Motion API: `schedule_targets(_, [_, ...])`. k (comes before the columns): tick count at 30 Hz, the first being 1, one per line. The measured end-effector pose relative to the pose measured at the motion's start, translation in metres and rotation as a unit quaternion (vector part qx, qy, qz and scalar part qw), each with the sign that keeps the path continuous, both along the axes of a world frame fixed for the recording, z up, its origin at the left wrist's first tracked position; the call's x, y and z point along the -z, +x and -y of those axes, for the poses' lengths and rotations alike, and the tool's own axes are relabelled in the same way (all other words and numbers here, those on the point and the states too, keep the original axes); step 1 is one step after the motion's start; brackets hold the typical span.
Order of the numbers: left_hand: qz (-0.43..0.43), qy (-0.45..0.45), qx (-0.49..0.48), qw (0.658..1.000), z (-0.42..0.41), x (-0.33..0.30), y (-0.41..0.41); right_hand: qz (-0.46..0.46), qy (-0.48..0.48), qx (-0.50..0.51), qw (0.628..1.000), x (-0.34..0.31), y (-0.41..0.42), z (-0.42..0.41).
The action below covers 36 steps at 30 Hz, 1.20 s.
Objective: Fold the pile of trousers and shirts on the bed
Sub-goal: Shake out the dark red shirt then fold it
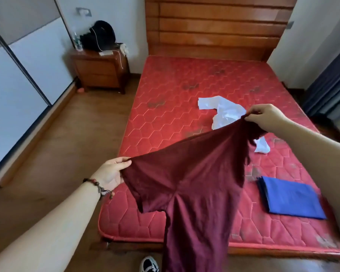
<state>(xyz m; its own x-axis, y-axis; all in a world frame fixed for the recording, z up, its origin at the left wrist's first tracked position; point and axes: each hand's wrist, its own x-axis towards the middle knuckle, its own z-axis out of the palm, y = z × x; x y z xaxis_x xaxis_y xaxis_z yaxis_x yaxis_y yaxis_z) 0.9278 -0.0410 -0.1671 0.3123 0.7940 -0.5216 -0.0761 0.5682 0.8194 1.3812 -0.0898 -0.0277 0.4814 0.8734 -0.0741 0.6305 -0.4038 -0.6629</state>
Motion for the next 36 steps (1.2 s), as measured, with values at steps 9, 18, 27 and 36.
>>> schedule_targets(9, [-0.069,-0.077,-0.088,0.991,-0.094,0.174,0.064,-0.021,-0.034,-0.013,0.999,0.231,0.046,-0.13])
schedule_targets(18, [-0.12,-0.018,-0.173,0.977,-0.177,0.279,0.094,0.041,-0.022,-0.062,0.997,0.378,0.087,-0.241])
schedule_targets(27, [-0.39,0.125,-0.097,0.907,-0.254,0.322,0.123,0.106,-0.061,-0.098,0.988,0.421,0.102,-0.325])
schedule_targets(36, [-0.56,0.312,0.155,0.752,-0.288,0.359,0.199,0.19,-0.086,-0.268,0.941,0.476,0.063,-0.336])
